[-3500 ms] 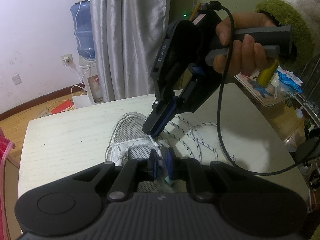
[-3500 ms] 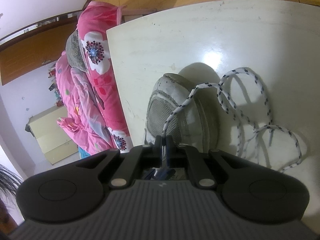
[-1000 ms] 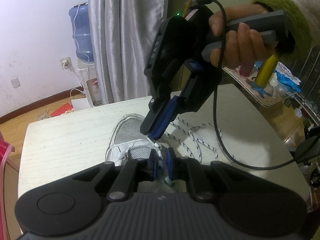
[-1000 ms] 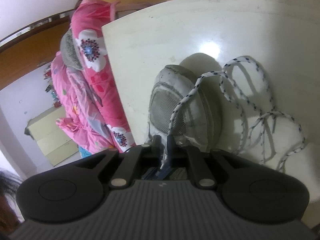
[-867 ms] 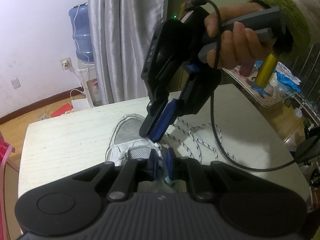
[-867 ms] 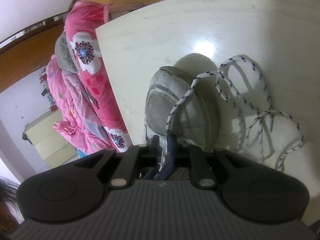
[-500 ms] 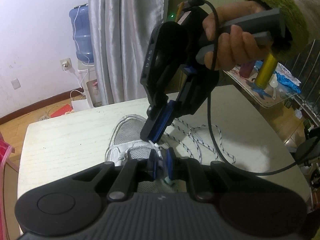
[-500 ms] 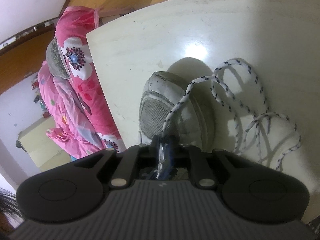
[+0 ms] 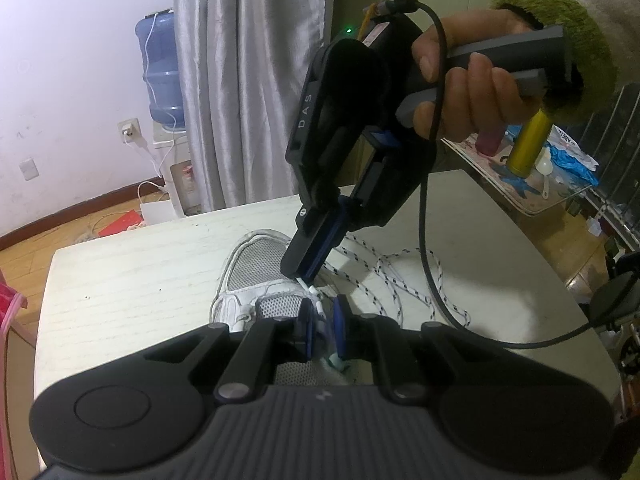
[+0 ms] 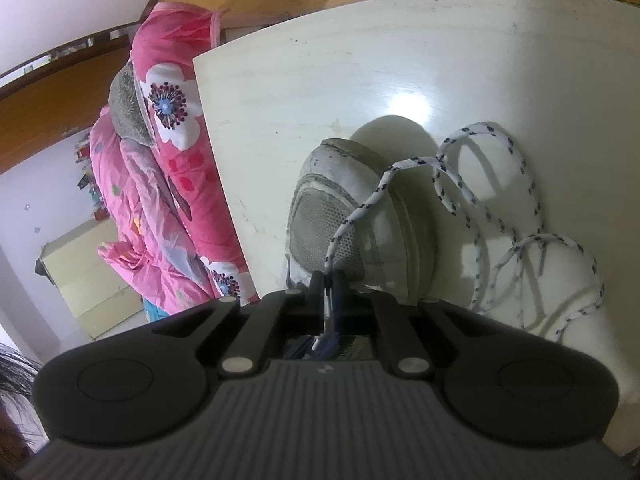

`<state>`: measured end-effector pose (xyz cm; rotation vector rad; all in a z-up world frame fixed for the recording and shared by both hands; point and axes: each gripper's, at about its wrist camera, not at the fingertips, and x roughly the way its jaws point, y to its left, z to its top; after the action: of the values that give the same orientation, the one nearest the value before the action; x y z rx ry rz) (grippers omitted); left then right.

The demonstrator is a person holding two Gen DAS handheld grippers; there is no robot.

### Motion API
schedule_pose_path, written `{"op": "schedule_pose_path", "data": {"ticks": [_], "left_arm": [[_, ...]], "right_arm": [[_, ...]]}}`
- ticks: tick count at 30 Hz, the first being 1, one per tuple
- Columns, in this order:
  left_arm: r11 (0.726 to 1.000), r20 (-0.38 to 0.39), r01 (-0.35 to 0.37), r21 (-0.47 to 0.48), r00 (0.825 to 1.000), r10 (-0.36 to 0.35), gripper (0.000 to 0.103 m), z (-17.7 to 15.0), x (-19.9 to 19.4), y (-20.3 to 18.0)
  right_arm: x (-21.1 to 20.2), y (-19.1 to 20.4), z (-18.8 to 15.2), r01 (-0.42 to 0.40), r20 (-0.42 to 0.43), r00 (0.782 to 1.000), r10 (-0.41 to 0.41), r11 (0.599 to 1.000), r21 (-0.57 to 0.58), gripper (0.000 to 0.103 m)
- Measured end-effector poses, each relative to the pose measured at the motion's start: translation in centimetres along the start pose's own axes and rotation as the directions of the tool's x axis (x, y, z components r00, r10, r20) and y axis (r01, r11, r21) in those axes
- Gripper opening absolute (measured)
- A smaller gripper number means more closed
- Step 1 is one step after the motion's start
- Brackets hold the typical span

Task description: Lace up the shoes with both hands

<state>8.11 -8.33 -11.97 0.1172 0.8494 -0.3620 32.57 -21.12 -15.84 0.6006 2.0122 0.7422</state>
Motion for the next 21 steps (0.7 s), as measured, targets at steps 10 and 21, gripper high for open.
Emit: {"op": "schedule_pose_path", "data": {"ticks": [10, 21], "left_arm": [[1.0, 0.0, 0.003, 0.002, 1.0, -0.003, 0.011, -0.05, -0.22, 0.05], [1.0, -0.001, 0.006, 0.005, 1.0, -0.006, 0.011, 0.05, -0.33, 0.14]], "right_arm": [[-0.03, 0.47, 0.47, -0.003, -0.013, 1.0, 0.002, 1.0, -0.022, 0.003], [-0.05, 0.26, 0.43, -0.012, -0.03, 0.999, 0.012, 1.0, -0.02, 0.003]]}}
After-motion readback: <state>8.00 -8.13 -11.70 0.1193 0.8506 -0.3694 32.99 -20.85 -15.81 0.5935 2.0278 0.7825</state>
